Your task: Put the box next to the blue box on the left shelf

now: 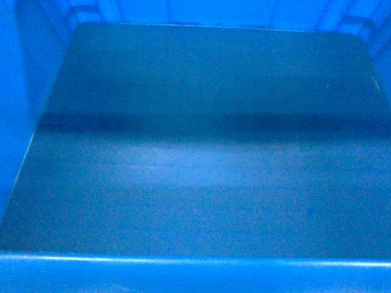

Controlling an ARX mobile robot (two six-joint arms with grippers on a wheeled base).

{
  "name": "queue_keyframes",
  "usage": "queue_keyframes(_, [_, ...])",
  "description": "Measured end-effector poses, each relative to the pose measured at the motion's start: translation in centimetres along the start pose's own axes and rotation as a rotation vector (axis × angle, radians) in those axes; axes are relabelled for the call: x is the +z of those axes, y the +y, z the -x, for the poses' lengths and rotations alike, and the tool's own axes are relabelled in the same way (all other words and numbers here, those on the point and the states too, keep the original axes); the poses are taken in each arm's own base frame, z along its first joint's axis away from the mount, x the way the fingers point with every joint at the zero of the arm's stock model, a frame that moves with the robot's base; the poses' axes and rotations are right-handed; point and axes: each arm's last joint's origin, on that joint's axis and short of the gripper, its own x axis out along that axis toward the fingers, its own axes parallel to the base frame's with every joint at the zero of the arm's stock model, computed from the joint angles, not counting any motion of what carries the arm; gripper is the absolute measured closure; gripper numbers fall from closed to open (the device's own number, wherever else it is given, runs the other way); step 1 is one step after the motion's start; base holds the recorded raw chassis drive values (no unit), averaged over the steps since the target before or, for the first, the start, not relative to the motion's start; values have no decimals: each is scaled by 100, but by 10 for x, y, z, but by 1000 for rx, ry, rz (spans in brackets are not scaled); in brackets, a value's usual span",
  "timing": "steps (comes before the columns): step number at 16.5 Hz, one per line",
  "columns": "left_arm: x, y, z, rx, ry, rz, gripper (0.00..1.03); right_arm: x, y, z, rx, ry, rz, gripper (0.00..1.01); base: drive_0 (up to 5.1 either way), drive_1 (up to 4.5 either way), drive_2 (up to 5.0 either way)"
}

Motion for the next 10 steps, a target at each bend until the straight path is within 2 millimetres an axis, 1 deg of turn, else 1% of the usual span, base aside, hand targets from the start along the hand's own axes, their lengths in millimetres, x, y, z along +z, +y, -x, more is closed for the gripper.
queue_keyframes(10, [1, 0, 0, 4, -10, 2, 84, 1, 0, 1, 4, -10, -6, 91, 0, 0, 0])
